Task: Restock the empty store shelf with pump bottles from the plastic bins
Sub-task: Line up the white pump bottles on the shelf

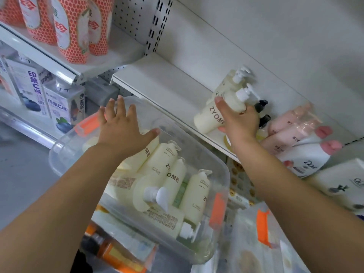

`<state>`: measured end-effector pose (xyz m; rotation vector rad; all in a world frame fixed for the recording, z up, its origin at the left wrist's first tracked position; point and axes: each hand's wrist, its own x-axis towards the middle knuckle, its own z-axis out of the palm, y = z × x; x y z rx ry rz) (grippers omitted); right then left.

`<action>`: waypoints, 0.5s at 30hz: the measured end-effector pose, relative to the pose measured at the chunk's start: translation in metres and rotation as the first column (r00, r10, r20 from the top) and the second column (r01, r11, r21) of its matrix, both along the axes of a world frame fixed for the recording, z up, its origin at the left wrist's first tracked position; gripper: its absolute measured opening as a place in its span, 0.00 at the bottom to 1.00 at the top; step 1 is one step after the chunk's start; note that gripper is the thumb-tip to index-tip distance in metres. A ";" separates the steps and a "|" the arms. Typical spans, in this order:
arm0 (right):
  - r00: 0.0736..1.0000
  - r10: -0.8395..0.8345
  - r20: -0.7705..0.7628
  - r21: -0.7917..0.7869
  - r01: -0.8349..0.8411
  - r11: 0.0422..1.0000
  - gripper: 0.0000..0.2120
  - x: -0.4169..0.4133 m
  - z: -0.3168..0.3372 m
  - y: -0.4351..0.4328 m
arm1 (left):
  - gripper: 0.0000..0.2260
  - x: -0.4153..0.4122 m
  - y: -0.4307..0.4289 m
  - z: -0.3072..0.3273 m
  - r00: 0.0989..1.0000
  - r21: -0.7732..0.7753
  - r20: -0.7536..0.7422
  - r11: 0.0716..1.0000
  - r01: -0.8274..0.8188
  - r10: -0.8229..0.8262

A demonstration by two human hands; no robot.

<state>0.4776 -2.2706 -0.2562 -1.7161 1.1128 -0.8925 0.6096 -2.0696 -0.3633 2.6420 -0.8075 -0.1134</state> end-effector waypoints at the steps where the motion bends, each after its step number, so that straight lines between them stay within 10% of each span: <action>1: 0.999 -0.030 -0.021 -0.031 0.029 0.999 0.30 0.008 0.002 -0.006 | 0.47 0.003 0.000 0.001 1.000 -0.020 -0.005 1.000 -0.014 0.014; 15: 0.979 -0.195 -0.061 -0.309 0.168 0.936 0.44 0.031 -0.066 -0.027 | 0.46 0.005 -0.021 -0.001 1.000 -0.079 -0.005 0.997 0.016 -0.017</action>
